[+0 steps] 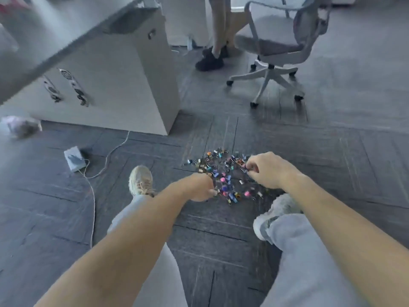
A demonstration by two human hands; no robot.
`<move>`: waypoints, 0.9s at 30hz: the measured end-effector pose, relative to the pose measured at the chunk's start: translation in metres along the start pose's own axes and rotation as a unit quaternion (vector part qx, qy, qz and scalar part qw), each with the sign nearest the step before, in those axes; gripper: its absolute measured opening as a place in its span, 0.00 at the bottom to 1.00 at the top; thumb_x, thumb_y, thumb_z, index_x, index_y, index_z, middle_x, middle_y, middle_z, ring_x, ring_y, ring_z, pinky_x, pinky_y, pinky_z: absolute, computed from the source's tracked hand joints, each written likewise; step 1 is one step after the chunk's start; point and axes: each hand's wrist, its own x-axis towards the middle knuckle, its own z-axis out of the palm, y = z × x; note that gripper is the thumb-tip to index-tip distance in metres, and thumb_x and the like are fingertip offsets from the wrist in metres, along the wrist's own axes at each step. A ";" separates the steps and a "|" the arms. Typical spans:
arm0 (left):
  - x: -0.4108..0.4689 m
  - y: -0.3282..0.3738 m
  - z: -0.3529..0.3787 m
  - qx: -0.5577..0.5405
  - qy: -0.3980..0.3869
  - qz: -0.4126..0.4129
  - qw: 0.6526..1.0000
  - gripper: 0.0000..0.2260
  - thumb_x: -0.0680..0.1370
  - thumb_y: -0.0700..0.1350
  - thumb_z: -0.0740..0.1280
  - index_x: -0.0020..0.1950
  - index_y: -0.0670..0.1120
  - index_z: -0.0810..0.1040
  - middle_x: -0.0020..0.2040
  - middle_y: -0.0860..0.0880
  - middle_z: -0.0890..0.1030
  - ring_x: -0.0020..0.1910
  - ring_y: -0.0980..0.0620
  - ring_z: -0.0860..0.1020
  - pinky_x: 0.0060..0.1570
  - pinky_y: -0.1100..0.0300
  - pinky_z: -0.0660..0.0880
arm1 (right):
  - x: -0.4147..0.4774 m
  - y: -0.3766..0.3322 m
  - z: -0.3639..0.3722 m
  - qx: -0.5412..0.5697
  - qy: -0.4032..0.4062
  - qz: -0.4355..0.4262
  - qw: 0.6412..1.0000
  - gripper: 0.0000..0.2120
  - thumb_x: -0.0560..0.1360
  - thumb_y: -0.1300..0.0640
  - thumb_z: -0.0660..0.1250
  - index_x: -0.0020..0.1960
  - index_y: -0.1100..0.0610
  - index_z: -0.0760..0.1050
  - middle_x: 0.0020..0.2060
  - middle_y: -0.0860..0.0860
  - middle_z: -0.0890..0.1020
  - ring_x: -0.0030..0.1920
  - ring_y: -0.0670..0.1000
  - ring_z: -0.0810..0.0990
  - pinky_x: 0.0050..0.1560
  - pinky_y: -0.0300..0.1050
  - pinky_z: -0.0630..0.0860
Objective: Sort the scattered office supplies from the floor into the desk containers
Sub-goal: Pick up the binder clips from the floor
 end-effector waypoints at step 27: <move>0.398 -0.080 0.182 -0.169 -0.036 -0.070 0.982 0.22 0.82 0.49 0.62 0.75 0.49 0.67 0.67 0.45 0.75 0.65 0.43 0.73 0.65 0.45 0.69 | 0.267 0.163 0.367 0.101 -0.130 0.297 0.941 0.10 0.81 0.50 0.62 0.47 0.56 0.72 0.45 0.55 0.78 0.41 0.59 0.76 0.39 0.47 0.70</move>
